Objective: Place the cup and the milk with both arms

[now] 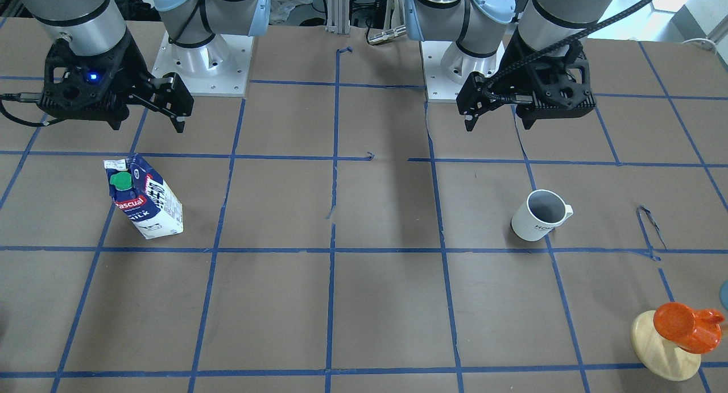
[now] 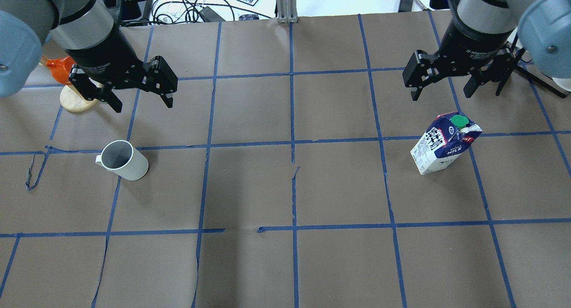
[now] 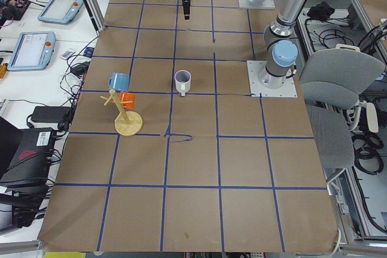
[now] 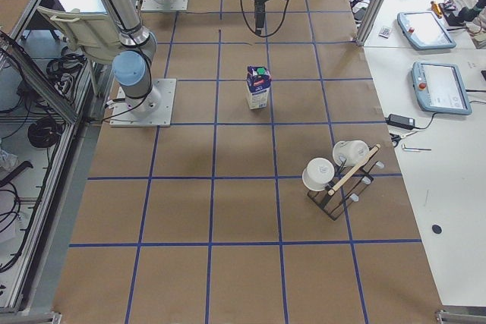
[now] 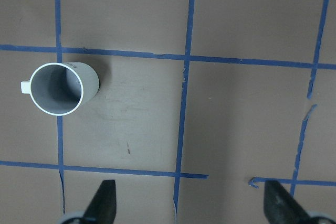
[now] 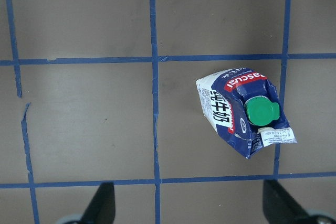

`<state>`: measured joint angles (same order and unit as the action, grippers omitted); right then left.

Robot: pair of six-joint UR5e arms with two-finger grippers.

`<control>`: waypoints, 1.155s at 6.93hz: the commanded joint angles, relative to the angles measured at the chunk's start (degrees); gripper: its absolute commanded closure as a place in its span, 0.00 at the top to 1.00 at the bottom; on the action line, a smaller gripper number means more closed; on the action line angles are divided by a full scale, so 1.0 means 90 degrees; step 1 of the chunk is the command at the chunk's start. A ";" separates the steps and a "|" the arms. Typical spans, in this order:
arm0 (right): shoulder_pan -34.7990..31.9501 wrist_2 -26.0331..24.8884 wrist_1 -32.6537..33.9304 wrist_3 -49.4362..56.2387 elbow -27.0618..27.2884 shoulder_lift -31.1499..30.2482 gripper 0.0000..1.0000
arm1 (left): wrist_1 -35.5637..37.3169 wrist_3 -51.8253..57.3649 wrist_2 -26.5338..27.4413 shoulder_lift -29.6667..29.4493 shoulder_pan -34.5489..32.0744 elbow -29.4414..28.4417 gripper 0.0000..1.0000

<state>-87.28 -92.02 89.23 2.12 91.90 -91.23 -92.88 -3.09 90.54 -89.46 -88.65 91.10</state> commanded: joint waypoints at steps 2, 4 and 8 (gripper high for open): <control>0.0000 0.0000 -0.0003 -0.0001 0.0003 0.0000 1.00 | 0.1028 0.0059 0.0028 -0.0382 0.0588 0.1182 1.00; 0.0000 0.0000 -0.0003 -0.0001 0.0003 0.0000 1.00 | 0.2695 0.0886 0.0067 -0.0878 0.0942 0.1954 1.00; 0.0010 -0.0010 -0.0003 -0.0001 0.0003 0.0000 1.00 | 0.2996 0.1983 0.0067 -0.1241 0.1588 0.2251 0.91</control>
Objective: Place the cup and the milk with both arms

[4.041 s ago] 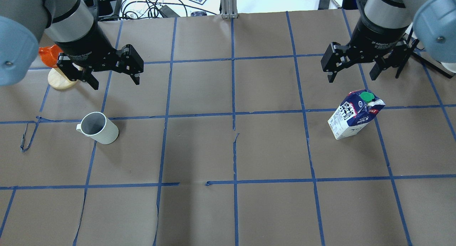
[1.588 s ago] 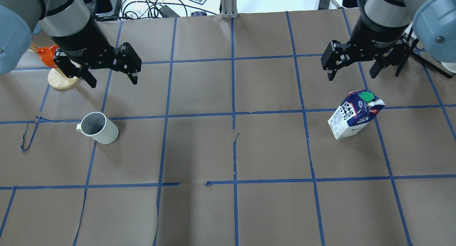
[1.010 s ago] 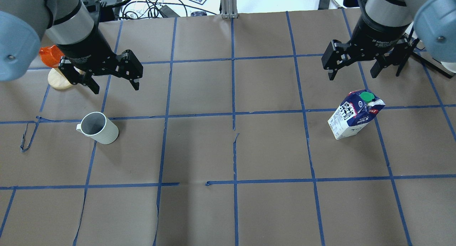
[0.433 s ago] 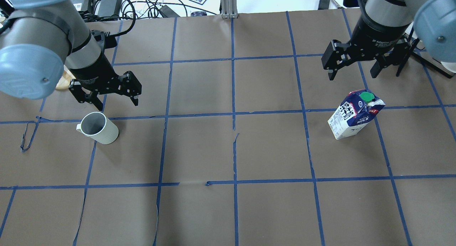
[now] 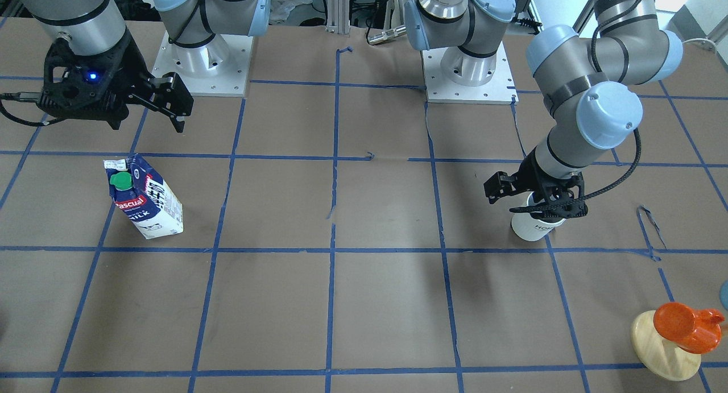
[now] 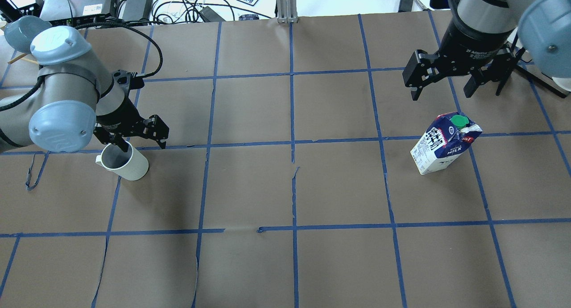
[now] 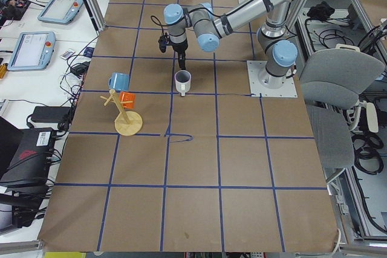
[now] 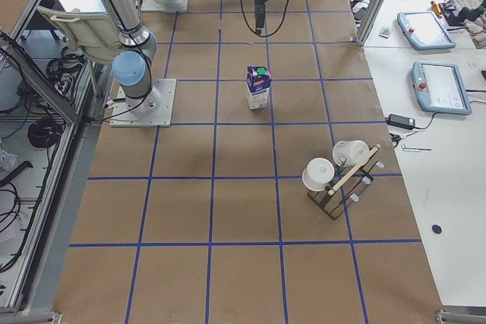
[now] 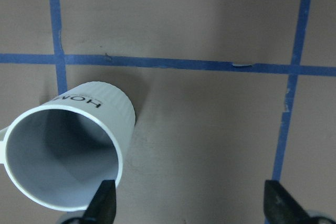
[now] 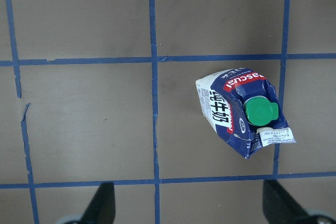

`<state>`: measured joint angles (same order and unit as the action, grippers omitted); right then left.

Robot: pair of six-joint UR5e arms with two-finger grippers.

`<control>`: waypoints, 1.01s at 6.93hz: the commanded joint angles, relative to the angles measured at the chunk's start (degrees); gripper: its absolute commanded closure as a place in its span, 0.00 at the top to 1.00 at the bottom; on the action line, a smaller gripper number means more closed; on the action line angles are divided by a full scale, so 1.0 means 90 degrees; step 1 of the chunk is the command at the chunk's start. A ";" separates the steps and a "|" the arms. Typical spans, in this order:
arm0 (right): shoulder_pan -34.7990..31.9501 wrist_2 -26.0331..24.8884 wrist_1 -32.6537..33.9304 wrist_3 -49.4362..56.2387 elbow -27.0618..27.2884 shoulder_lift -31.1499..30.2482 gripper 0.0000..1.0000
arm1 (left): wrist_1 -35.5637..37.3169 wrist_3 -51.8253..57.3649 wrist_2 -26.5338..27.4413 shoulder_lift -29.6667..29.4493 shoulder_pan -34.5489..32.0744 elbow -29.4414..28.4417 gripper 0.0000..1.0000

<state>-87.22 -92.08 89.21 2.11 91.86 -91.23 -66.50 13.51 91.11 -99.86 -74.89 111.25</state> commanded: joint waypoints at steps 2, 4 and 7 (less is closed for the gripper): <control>0.0003 -0.0013 0.0000 0.0020 0.0017 0.0000 1.00 | 0.0084 0.0168 0.0013 -0.0203 0.0069 0.0022 0.03; 0.0003 -0.0013 0.0000 0.0020 0.0027 0.0000 1.00 | 0.0162 0.0382 0.0285 -0.0213 0.0069 0.0012 0.00; 0.0003 -0.0013 0.0000 0.0020 0.0027 0.0000 1.00 | 0.0162 0.0315 0.0472 -0.0213 0.0049 0.0002 0.00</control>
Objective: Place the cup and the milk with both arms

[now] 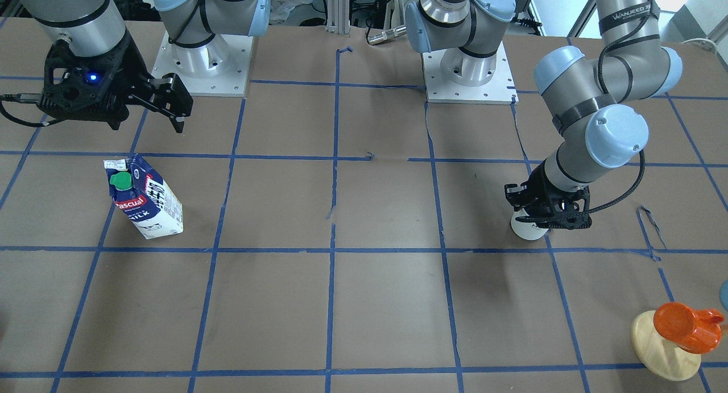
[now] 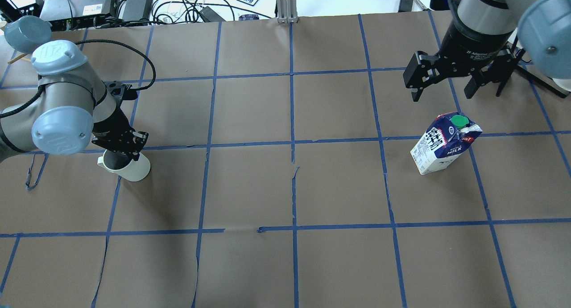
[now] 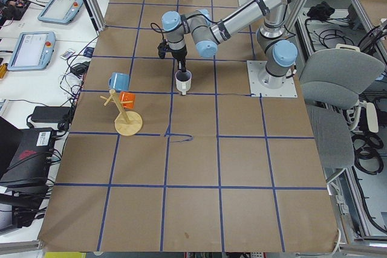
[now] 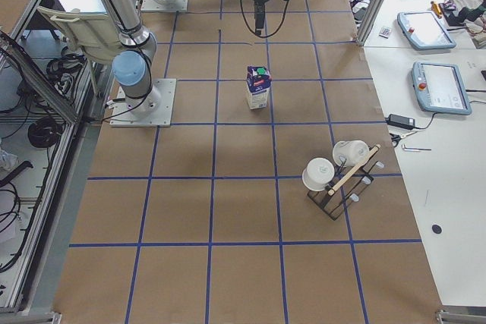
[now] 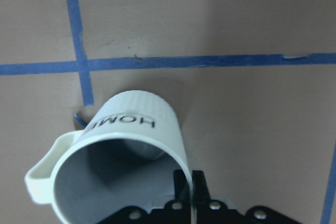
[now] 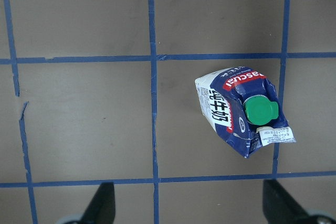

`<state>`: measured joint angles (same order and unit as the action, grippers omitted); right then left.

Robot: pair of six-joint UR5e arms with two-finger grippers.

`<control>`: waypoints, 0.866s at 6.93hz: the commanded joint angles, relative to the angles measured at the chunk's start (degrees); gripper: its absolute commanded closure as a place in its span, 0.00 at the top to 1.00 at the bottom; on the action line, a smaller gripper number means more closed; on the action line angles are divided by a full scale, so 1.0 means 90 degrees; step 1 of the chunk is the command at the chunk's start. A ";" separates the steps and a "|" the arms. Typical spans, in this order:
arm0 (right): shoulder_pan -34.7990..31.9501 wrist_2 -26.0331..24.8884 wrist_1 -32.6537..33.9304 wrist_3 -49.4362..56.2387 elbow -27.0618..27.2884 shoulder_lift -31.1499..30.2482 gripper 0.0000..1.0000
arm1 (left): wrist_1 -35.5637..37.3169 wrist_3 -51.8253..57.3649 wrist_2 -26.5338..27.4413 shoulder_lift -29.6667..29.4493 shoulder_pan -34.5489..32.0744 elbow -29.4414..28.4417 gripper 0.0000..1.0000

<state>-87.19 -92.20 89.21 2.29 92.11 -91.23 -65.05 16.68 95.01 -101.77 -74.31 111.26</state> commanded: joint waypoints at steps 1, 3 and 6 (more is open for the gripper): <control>0.0000 0.0000 0.0000 0.0000 0.0000 0.0000 1.00 | 0.0030 -0.0144 0.0049 0.0038 -0.0102 -0.0056 0.00; 0.0000 0.0000 0.0000 -0.0010 0.0010 0.0000 1.00 | 0.0040 -0.2233 -0.0048 0.0029 -0.1005 -0.0192 0.00; 0.0000 0.0029 -0.0068 -0.0058 0.0029 0.0058 1.00 | -0.0241 -0.3499 -0.0592 -0.0146 -0.2706 -0.1098 0.00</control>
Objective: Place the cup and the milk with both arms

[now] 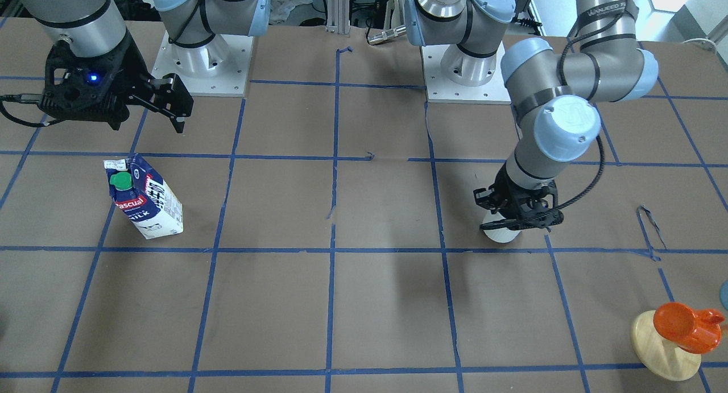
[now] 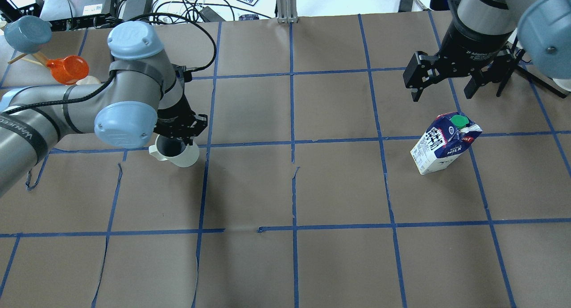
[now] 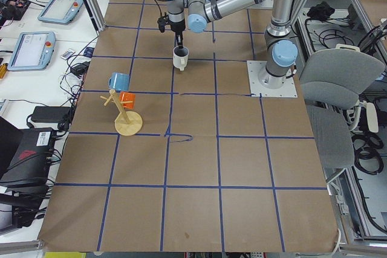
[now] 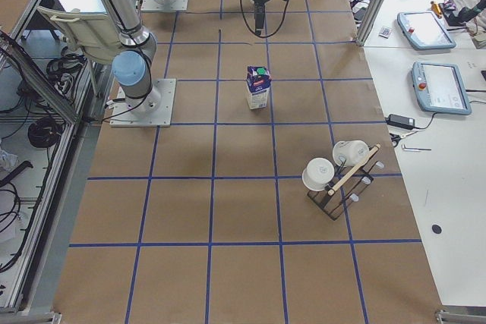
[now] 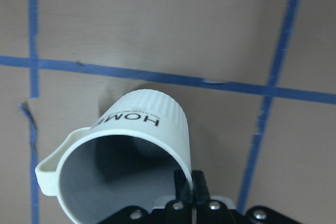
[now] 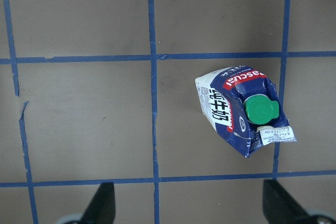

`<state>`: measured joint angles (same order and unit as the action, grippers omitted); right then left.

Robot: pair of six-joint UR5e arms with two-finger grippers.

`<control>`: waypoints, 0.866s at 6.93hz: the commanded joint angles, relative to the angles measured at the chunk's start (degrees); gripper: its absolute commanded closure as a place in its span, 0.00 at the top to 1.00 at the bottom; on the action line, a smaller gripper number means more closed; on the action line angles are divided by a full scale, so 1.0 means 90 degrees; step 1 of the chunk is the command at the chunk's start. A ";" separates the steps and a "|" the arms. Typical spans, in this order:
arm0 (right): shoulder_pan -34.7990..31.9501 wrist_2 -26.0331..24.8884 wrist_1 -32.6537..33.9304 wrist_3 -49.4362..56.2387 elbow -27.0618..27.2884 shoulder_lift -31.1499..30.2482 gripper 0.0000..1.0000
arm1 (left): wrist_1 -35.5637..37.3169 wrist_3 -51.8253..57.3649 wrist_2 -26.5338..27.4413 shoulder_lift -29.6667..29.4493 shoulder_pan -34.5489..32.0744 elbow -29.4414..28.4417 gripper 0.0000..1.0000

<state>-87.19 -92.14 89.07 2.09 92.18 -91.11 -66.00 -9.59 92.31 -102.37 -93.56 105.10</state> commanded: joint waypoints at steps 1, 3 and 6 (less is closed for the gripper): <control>0.0058 0.0003 -0.0053 0.0021 0.0031 0.0055 1.00 | -0.0370 -0.1204 -0.0537 -0.0264 -0.1006 -0.0786 0.00; 0.0146 0.0022 0.0074 0.0874 0.0031 0.0074 1.00 | -0.0363 -0.1590 -0.1083 -0.0800 -0.1497 -0.1353 0.00; 0.0682 0.0042 0.0650 0.2234 0.0118 0.0601 1.00 | -0.0294 -0.1834 -0.1145 -0.1601 -0.1918 -0.2085 0.00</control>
<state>-82.58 -91.79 93.31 17.94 92.79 -87.04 -68.82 -25.08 82.29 -114.09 -109.60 89.46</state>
